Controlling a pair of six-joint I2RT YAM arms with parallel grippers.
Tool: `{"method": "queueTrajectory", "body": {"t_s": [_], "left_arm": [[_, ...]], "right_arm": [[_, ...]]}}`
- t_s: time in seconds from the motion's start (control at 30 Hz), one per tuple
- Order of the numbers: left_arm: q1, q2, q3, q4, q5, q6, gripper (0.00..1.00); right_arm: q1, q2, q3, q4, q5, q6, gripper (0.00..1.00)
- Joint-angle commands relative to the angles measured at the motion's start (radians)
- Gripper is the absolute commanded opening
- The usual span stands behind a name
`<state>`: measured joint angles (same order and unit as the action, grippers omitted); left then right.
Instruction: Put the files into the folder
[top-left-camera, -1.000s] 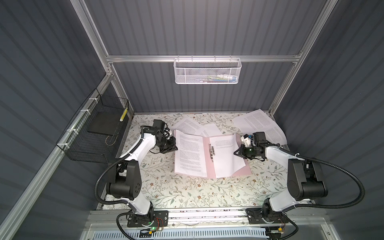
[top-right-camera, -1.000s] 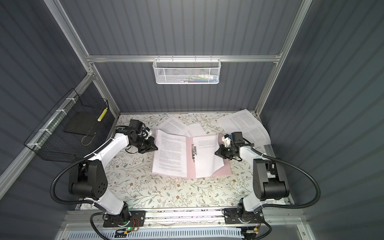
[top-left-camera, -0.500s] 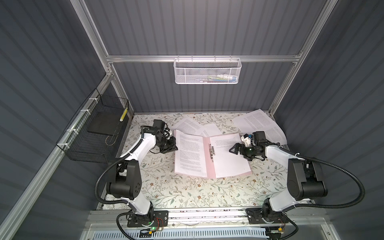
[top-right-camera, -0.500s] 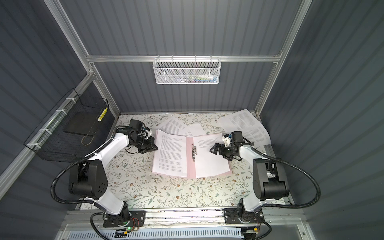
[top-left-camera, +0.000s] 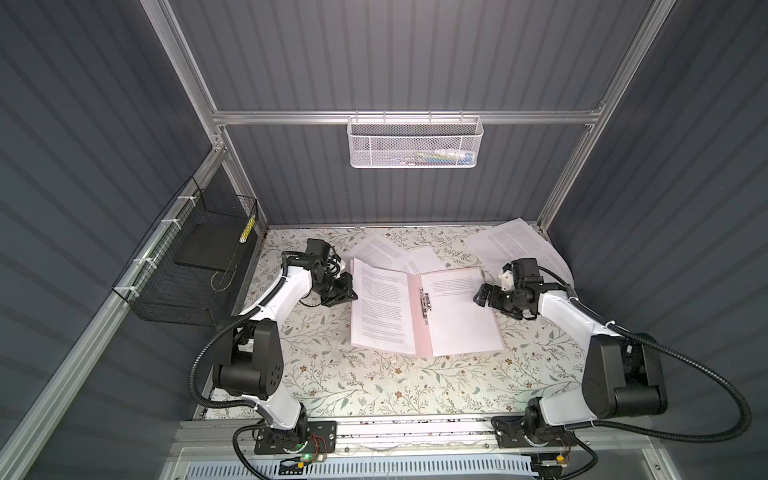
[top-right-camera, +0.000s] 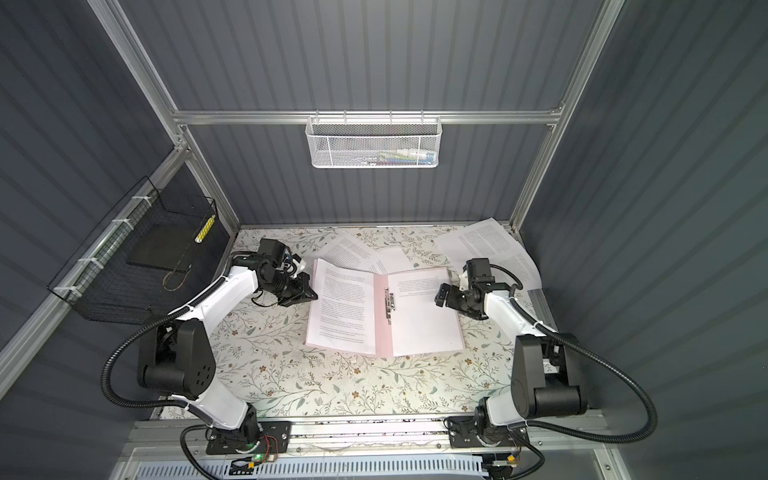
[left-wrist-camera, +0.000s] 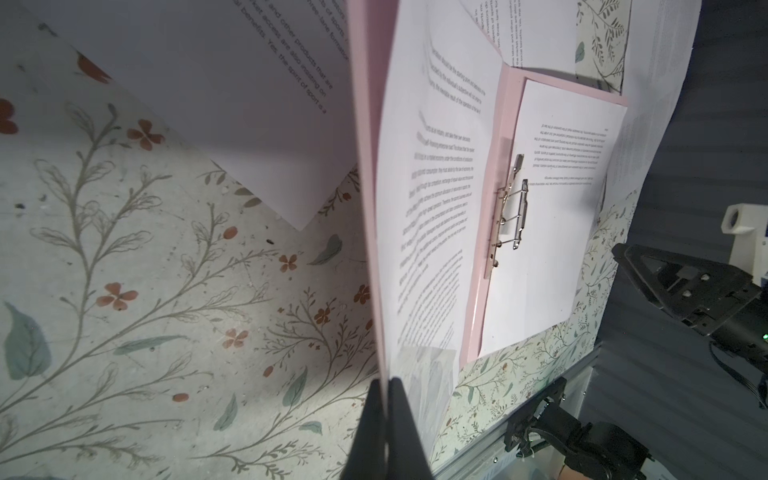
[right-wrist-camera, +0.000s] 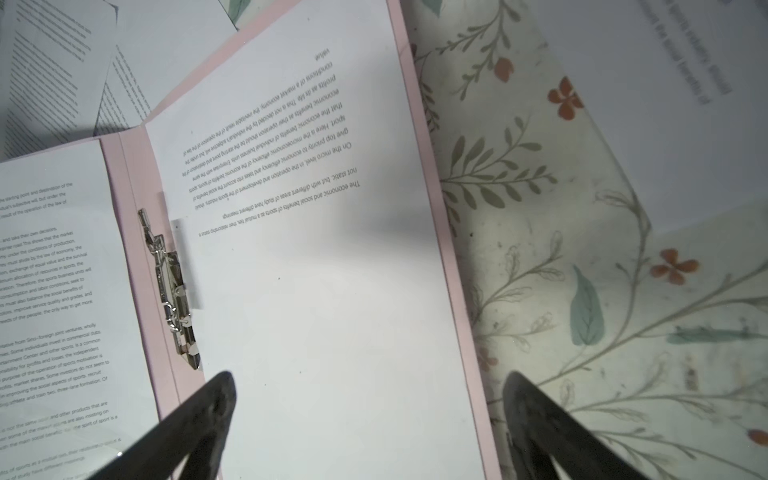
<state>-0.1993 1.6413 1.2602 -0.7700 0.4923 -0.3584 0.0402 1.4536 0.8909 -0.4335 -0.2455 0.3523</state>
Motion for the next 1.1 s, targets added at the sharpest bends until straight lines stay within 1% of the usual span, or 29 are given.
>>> {"method": "queueTrajectory", "body": {"t_s": [0.0,0.1,0.2,0.37,0.5,0.53,0.63,0.8,0.83,0.87,0.93,0.97,1.03,1.07], "left_arm": [[-0.005,-0.06,-0.026,-0.045,0.028,0.012,0.0],[-0.004,-0.117,-0.048,-0.074,0.017,0.02,0.0],[-0.005,-0.176,-0.073,-0.103,-0.004,0.029,0.0],[-0.003,-0.251,-0.108,-0.138,-0.008,0.035,0.0],[-0.003,-0.302,-0.104,-0.164,-0.048,0.037,0.0],[-0.003,-0.307,-0.107,-0.158,-0.057,0.035,0.01],[-0.002,-0.285,-0.093,-0.182,-0.097,0.044,0.04],[0.006,-0.277,-0.094,-0.167,-0.155,0.012,0.05],[0.006,-0.281,-0.097,-0.16,-0.155,0.002,0.08],[0.008,-0.282,-0.095,-0.16,-0.194,-0.007,0.14],[0.011,-0.286,-0.078,-0.178,-0.227,-0.018,0.26],[0.015,-0.291,-0.066,-0.187,-0.249,-0.025,0.34],[0.032,-0.309,-0.037,-0.211,-0.295,-0.036,0.54],[0.04,-0.319,-0.021,-0.219,-0.308,-0.038,0.62]], "right_arm": [[-0.032,-0.032,0.003,-0.024,0.002,0.035,0.99],[-0.046,-0.061,-0.016,-0.014,-0.026,0.048,0.99],[-0.049,-0.102,-0.035,-0.025,-0.018,0.049,0.99],[-0.062,-0.197,-0.079,-0.054,-0.011,0.059,0.99],[-0.116,-0.27,-0.125,-0.042,-0.061,0.085,0.99],[-0.134,-0.278,-0.132,-0.04,-0.079,0.092,0.99],[-0.166,-0.27,-0.135,-0.02,-0.183,0.105,0.99],[-0.181,-0.206,-0.091,-0.019,-0.178,0.154,0.99],[-0.184,-0.201,-0.09,-0.013,-0.142,0.166,0.99],[-0.187,-0.193,-0.085,-0.012,-0.109,0.177,0.99],[-0.204,-0.16,-0.06,-0.012,-0.046,0.195,0.99],[-0.213,-0.137,-0.045,-0.017,-0.032,0.205,0.99],[-0.228,-0.078,-0.005,-0.017,-0.021,0.218,0.99],[-0.231,-0.051,0.013,-0.013,-0.016,0.222,0.99]]}}
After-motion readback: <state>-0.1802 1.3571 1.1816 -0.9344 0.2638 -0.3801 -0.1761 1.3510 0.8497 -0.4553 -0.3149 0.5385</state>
